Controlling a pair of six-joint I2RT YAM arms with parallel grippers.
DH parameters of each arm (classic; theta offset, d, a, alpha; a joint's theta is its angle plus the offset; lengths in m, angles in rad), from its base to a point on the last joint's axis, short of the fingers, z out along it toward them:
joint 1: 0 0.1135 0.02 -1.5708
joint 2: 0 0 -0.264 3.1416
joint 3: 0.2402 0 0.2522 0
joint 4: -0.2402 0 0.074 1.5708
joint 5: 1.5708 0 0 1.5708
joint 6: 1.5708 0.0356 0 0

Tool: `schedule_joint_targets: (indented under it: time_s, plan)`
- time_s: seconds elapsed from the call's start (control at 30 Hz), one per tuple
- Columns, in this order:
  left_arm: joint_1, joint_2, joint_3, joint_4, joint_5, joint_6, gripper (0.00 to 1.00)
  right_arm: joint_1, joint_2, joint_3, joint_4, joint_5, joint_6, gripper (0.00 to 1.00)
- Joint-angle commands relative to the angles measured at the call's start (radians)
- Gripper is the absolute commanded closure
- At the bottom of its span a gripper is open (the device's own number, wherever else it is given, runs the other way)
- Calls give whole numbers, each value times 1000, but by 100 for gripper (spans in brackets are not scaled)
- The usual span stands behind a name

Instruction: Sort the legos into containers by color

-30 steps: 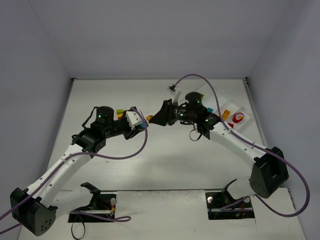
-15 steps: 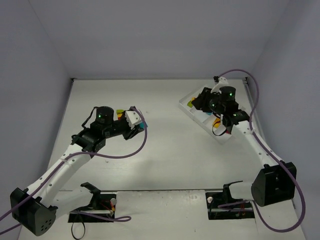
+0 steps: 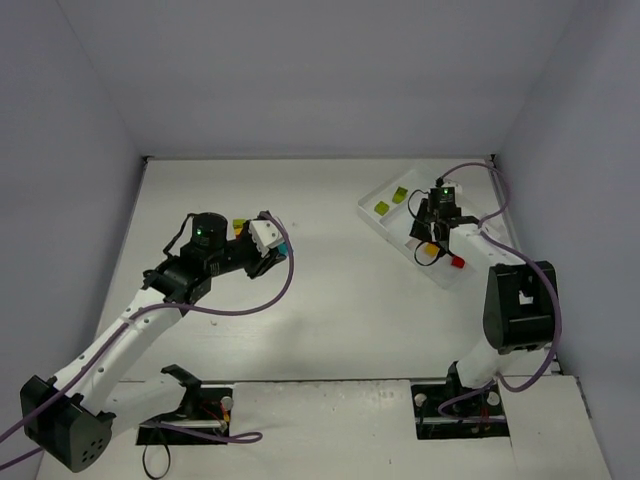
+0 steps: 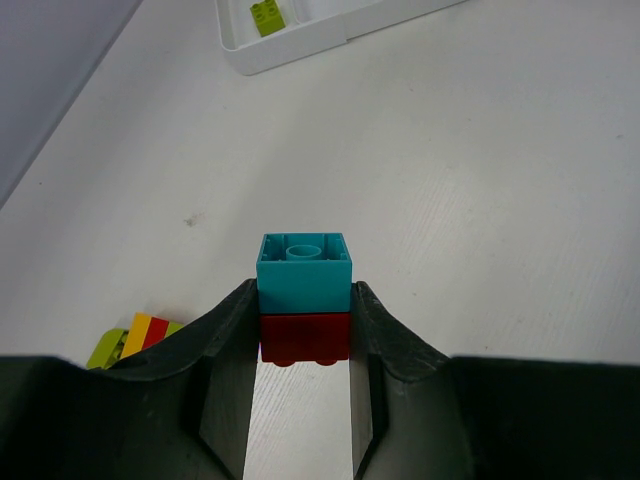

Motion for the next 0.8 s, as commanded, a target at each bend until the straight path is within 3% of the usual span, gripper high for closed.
schedule_joint_targets:
  time_s: [0.0, 0.13, 0.2, 0.5, 0.63, 0.77]
  plan:
    - [1, -21, 36, 57, 7, -10, 98, 0, -6, -12, 31, 71, 12, 100]
    - [1, -25, 31, 59, 13, -7, 97, 0, 2, -32, 37, 69, 20, 93]
    - [1, -25, 33, 62, 16, -9, 97, -2, 2, -39, 37, 64, 22, 81]
    - [1, -24, 30, 66, 37, -12, 97, 0, -67, -49, 32, 17, 11, 47]
    - [3, -24, 28, 70, 56, -12, 97, 0, -139, -46, 11, -34, 9, 36]
    - [1, -29, 23, 77, 89, -9, 96, 21, -257, -51, 26, -227, 20, 36]
